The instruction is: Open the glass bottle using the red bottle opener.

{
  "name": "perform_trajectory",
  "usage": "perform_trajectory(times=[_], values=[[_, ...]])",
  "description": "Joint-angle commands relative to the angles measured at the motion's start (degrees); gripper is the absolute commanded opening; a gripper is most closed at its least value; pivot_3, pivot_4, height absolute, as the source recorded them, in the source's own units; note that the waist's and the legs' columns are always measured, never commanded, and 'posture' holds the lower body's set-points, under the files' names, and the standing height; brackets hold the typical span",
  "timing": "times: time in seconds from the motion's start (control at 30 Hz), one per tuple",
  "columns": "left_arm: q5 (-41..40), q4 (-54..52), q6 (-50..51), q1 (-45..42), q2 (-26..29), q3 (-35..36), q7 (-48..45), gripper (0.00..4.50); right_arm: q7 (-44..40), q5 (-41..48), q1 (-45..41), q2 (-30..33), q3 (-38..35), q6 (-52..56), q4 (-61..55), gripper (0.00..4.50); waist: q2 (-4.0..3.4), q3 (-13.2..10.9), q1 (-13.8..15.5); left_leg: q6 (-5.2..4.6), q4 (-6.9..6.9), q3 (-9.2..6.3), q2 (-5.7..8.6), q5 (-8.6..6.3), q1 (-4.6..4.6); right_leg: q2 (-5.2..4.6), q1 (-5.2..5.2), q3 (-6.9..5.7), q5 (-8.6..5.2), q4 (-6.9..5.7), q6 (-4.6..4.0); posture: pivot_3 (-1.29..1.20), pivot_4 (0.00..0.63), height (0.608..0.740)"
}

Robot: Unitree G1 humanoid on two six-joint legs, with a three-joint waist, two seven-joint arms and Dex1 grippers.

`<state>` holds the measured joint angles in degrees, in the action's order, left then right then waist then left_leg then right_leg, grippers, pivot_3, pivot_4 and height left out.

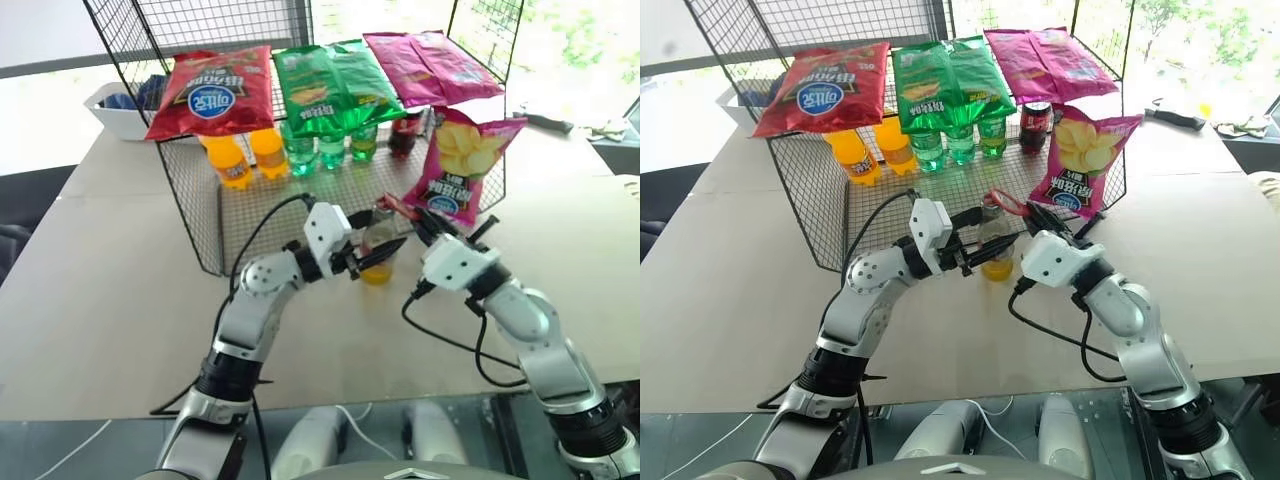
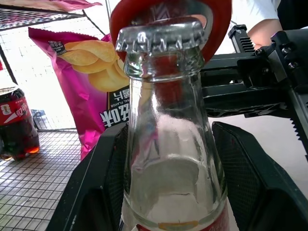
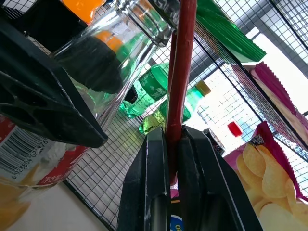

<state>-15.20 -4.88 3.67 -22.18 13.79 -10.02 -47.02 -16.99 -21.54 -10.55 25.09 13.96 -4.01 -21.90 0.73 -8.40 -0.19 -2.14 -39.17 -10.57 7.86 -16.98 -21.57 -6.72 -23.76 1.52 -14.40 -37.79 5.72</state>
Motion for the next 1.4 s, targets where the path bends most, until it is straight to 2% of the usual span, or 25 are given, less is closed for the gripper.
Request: perform_trajectory(times=[0.03, 0.3, 0.47, 0.63, 0.83, 1.23, 1.4], values=[[-1.08, -1.68, -0.08, -0.45, -1.18, -0.62, 0.45, 2.16, -0.50, -3.09, -0.58, 0.41, 3.46, -4.16, 3.98, 0.10, 0.01, 0.00, 0.14, 0.00, 0.00, 0.00, 0.00, 0.00, 0.00, 0.00, 0.00, 0.00, 0.00, 0.00, 0.00, 0.00, 0.150, 0.740], [-1.07, -0.89, 0.39, -1.63, -2.28, -0.09, 1.04, 2.16, 0.84, -6.17, -2.27, 0.63, 3.92, -10.33, 7.93, 0.10, 0.01, 0.01, 0.44, 0.01, 0.00, 0.01, -0.01, 0.00, 0.06, 0.03, 0.01, 0.01, 0.00, 0.00, 0.00, 0.00, 0.150, 0.740], [-0.66, -0.36, 0.26, -1.65, -2.97, -0.51, 1.38, 2.16, 1.11, -8.98, -4.16, 3.71, 4.06, -15.33, 10.08, 0.10, 0.01, 0.03, 1.01, 0.01, 0.00, 0.03, -0.01, 0.01, 0.15, 0.04, 0.07, 0.03, 0.00, -0.01, 0.00, 0.00, 0.150, 0.740], [-2.51, 1.55, -1.69, -3.35, -7.43, 1.35, 3.68, 2.16, 1.73, -8.16, -5.44, 5.31, 2.35, -17.63, 12.22, 0.10, 0.02, 0.04, 1.24, 0.02, 0.02, 0.03, -0.01, 0.01, 0.25, 0.02, 0.19, 0.03, 0.00, 0.00, 0.00, 0.00, 0.150, 0.740], [-0.93, 4.39, -4.97, -3.08, -9.22, 0.24, 2.38, 2.16, 1.17, -8.15, -5.32, 5.85, 2.04, -18.88, 13.19, 0.10, 0.02, 0.05, 1.37, 0.02, 0.07, 0.02, 0.00, 0.01, 0.25, 0.01, 0.20, 0.03, 0.00, 0.06, 0.00, 0.00, 0.150, 0.740], [-0.20, 7.81, -7.58, -4.58, -9.93, -0.14, 1.27, 2.16, 0.62, -8.56, -5.41, 6.58, 1.54, -20.15, 13.39, 0.10, 0.03, 0.05, 1.97, 0.02, 0.06, 0.02, 0.00, 0.01, 0.25, 0.01, 0.22, 0.03, 0.01, 0.04, 0.01, 0.00, 0.150, 0.740], [0.36, 7.76, -7.64, -3.92, -9.54, -0.55, 0.53, 2.16, 1.53, -10.51, -7.32, 9.00, 0.48, -22.52, 13.72, 0.10, 0.03, 0.05, 2.20, 0.02, 0.06, 0.02, 0.00, 0.01, 0.25, 0.01, 0.21, 0.03, 0.01, 0.05, 0.01, 0.00, 0.150, 0.740]])
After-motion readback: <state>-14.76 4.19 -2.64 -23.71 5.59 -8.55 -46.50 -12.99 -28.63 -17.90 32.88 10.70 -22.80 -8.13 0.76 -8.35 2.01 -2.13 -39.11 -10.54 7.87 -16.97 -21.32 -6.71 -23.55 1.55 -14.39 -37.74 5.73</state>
